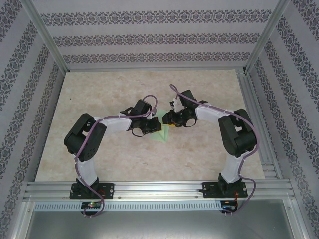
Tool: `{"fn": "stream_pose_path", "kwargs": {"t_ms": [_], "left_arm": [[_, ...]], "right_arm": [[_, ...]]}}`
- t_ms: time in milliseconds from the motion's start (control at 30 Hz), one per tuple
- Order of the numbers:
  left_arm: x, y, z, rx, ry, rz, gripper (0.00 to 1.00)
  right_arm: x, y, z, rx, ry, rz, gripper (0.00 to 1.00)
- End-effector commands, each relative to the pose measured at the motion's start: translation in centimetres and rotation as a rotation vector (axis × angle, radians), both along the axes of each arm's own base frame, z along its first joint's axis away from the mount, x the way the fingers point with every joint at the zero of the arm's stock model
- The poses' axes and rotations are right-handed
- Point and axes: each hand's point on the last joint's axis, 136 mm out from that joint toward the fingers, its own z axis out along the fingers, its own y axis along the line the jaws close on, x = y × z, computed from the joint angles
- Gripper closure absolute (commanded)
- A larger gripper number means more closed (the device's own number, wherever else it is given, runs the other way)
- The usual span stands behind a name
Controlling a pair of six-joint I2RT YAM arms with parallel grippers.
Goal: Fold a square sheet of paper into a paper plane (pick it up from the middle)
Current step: Fold the triangle a second time at the center of the table.
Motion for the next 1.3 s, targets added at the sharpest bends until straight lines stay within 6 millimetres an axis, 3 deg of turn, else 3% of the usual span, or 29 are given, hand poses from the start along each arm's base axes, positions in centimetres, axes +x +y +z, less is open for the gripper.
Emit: {"fn": "stream_pose_path", "kwargs": {"t_ms": [0,167,500,667,800,933,1267], "left_arm": [[-0.4,-0.1,-0.6,0.021,-0.001,-0.014,0.96],[-0.3,-0.1,-0.5,0.018,-0.004,-0.015,0.96],[-0.3,-0.2,-0.1,0.011,-0.009,-0.018,0.98],[-0.3,-0.2,0.1,0.007,-0.013,-0.017,0.98],[-0.1,-0.8,0.8,-0.034,-0.026,-0.021,0.91],[0.1,-1.8,1.1,-0.096,-0.025,-0.034,0.84],[0.4,-1.9,0.2,-0.079,-0.007,-0.035,0.83]], "right_arm": [[0.0,0.9,-0.4,0.033,0.001,0.031,0.63],[-0.4,1.2,-1.0,0.042,0.020,0.050,0.65],[-0.5,1.3,-1.8,0.056,0.039,0.043,0.80],[0.0,0.5,-2.2,0.031,0.032,0.003,0.90],[0.4,-0.5,-2.6,0.000,0.021,-0.034,0.95],[0.5,-1.3,-3.1,-0.029,0.015,-0.051,0.96],[0.8,-1.6,-3.6,-0.051,0.011,-0.054,0.95]]}}
